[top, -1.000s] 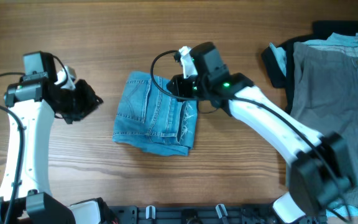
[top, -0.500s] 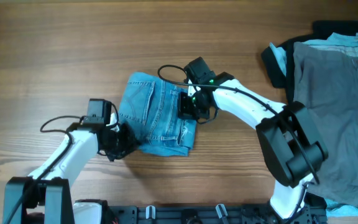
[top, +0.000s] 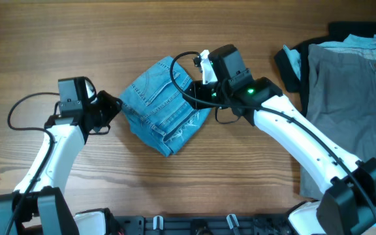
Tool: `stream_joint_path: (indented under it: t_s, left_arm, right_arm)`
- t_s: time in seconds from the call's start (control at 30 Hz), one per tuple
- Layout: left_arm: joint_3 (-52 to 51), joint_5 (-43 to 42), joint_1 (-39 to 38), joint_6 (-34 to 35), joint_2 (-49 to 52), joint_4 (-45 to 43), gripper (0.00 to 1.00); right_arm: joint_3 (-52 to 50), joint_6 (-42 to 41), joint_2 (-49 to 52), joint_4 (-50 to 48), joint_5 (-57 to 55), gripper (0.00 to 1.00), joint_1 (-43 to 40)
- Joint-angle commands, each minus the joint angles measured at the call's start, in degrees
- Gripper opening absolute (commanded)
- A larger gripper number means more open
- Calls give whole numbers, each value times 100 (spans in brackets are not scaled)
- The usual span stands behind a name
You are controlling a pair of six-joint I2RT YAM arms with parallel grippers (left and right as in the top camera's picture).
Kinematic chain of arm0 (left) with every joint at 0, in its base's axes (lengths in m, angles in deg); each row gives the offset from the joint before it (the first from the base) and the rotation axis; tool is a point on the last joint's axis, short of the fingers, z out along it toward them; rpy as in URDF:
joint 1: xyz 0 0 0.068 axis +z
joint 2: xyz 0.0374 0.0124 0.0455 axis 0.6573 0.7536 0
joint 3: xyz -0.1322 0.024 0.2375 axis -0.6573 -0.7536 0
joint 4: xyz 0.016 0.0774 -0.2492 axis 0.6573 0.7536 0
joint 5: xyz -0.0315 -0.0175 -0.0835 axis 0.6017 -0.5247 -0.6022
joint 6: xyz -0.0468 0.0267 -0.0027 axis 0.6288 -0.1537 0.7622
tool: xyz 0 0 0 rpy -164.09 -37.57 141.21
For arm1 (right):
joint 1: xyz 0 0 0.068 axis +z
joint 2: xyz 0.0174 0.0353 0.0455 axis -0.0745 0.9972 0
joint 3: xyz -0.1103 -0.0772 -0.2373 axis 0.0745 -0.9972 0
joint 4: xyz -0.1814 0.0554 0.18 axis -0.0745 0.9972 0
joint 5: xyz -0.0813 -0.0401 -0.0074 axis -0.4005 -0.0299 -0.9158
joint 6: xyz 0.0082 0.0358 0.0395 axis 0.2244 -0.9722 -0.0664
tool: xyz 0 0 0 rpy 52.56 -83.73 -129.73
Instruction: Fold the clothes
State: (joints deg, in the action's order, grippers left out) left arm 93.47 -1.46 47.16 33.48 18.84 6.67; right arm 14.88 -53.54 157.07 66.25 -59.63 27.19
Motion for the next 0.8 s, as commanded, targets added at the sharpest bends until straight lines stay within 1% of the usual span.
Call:
stream_joint_path:
  t_s: [0.0,0.03,0.07,0.1,0.13,0.17,0.23,0.3,0.37,0.47,0.53,0.67,0.7,0.73,0.77]
  left_arm:
    - [125,-560,15,-822,44,774,65]
    - [118,-605,15,-940,44,964,77]
    - [118,-636,17,-1075,44,1189,87]
    - [114,-634,17,-1123,44,1388,94]
    - [101,-660,15,-1123,44,1523,100]
    - [42,-789,17,-1115,44,1650,100]
    - [-98,-1051,17,-1086,44,1637,100]
    - [-339,-1145,17,-772,63,1486,100]
    - [-555,-1255,17,-616,107,1172,100]
    - [-933,-1738,15,-372,332,372,100]
    - [-1038,-1742,15,-181,560,79,98]
    - [-1040,-1740,-140,4,1187,-748,89]
    - [-1040,-1733,-291,160,1462,-1134,84]
    - [-1040,-1733,-387,162,1615,-1340,80]
    - [-1040,-1707,-481,205,1749,-1526,79]
  right_arm:
    - [0,57,627,-35,-463,22,20]
    - [0,-83,831,-52,-463,21,20]
    - [0,-365,1102,-63,-461,17,20]
    - [0,-647,1373,-85,-455,16,17]
    - [0,-748,1537,-111,-431,15,17]
    - [0,-798,1864,-221,-212,14,17]
    - [0,-776,2162,-348,96,14,7]
    - [0,-743,2341,-361,238,14,9]
    - [0,-570,2371,-356,234,15,9]
    - [0,-479,2371,-315,234,15,9]
    - [0,-481,2371,-291,234,15,9]
    - [0,-481,2371,-269,236,15,-2]
    - [0,-481,2371,-262,238,15,-2]
    - [0,-481,2371,-256,236,15,-2]
    - [0,-481,2371,-254,236,15,-2]
